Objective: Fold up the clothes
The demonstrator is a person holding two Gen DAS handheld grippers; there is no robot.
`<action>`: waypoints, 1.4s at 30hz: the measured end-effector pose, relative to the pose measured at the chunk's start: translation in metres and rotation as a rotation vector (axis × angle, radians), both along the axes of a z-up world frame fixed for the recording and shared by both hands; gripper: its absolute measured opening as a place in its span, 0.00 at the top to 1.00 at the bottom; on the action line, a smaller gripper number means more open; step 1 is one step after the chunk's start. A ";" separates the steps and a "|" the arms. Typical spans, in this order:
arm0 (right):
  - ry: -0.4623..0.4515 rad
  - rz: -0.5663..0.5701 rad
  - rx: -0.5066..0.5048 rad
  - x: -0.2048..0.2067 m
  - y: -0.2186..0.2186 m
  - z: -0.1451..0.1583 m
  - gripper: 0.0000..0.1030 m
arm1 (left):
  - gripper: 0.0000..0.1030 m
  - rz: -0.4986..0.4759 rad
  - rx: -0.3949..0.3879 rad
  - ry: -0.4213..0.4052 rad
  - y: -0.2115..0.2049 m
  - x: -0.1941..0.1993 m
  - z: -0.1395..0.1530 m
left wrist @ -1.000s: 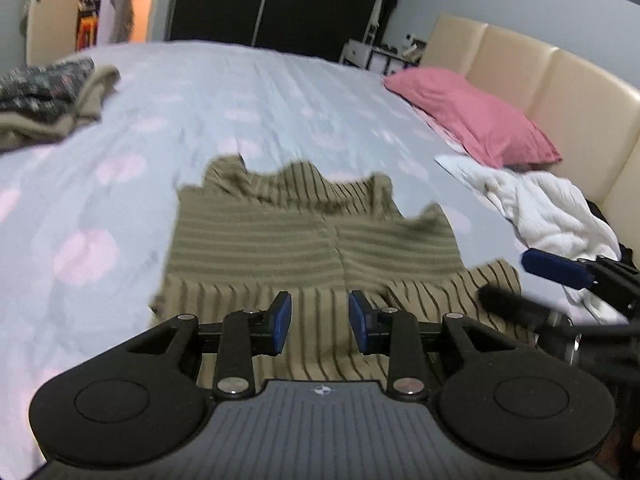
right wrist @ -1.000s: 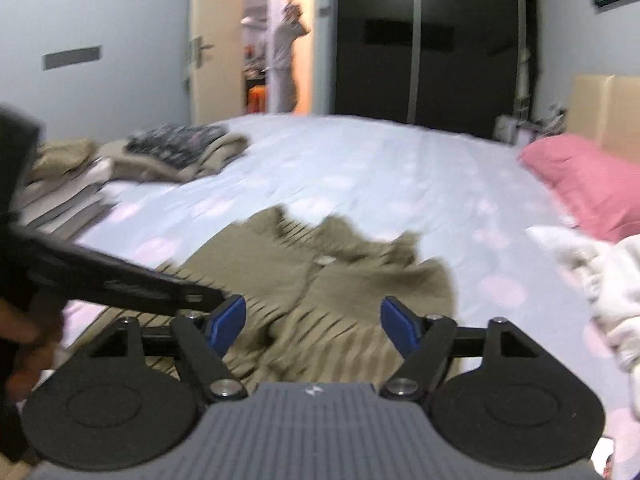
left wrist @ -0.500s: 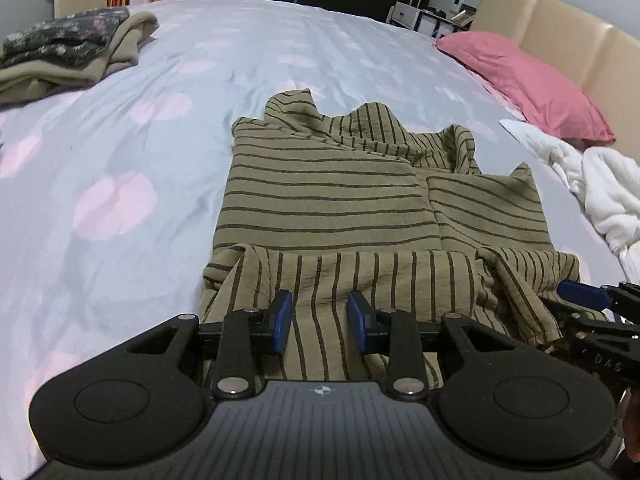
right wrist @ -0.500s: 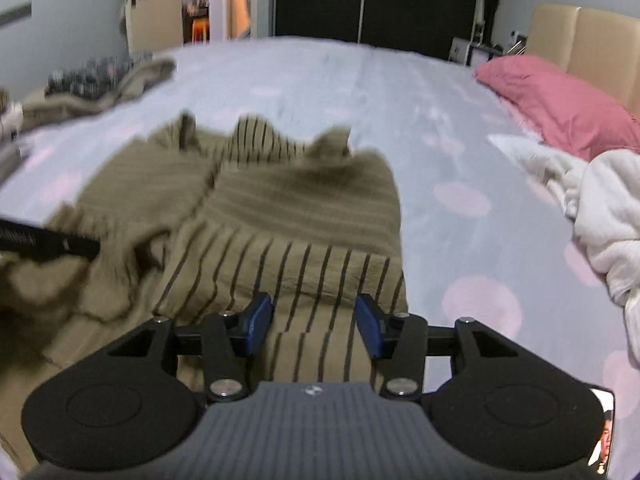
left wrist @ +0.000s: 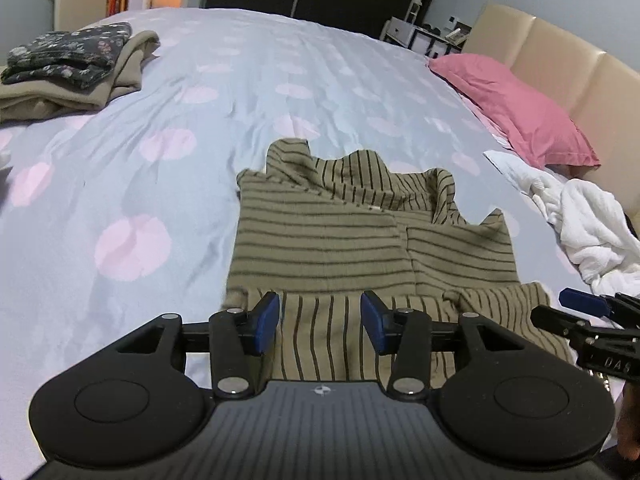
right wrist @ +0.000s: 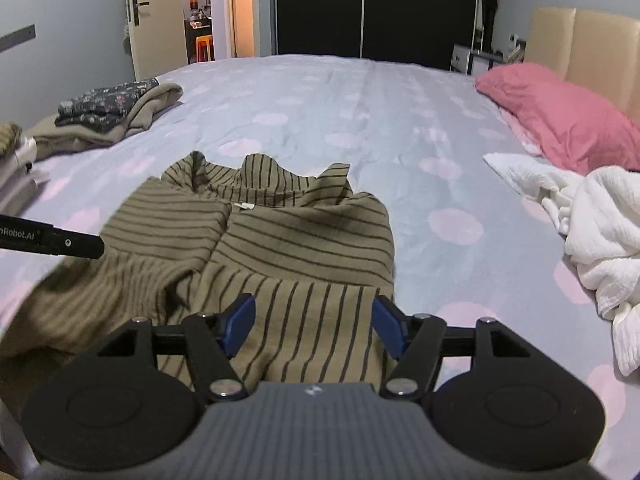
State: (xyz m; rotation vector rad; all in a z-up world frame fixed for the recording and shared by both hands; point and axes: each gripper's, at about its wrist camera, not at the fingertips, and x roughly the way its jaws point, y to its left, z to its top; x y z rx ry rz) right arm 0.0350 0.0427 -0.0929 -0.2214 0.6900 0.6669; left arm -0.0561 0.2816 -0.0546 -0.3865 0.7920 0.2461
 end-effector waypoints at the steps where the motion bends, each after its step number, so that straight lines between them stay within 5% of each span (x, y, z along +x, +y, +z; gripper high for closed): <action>1: 0.020 0.003 0.005 0.005 0.000 0.004 0.34 | 0.58 -0.011 0.002 0.004 0.004 0.003 0.003; 11: 0.144 0.151 -0.028 0.089 0.015 0.018 0.34 | 0.48 -0.153 0.026 0.085 0.050 0.070 0.003; 21: 0.203 0.260 -0.180 0.168 0.061 -0.021 0.30 | 0.48 -0.249 0.091 0.178 0.075 0.125 -0.041; 30: 0.250 0.256 -0.125 0.202 0.085 -0.050 0.32 | 0.44 -0.282 0.070 0.124 0.087 0.152 -0.055; 32: 0.227 0.274 -0.113 0.201 0.090 -0.051 0.39 | 0.44 -0.289 0.072 0.102 0.085 0.157 -0.056; 34: 0.230 0.287 -0.098 0.201 0.096 -0.049 0.58 | 0.45 -0.292 0.064 0.072 0.083 0.161 -0.056; 37: 0.229 0.303 -0.097 0.202 0.107 -0.047 0.74 | 0.59 -0.289 0.019 0.039 0.082 0.167 -0.053; 39: 0.230 0.316 -0.096 0.202 0.111 -0.045 0.86 | 0.87 -0.286 0.006 0.031 0.082 0.170 -0.050; 42: 0.218 0.327 -0.097 0.200 0.109 -0.036 0.89 | 0.89 -0.291 -0.017 0.005 0.084 0.169 -0.042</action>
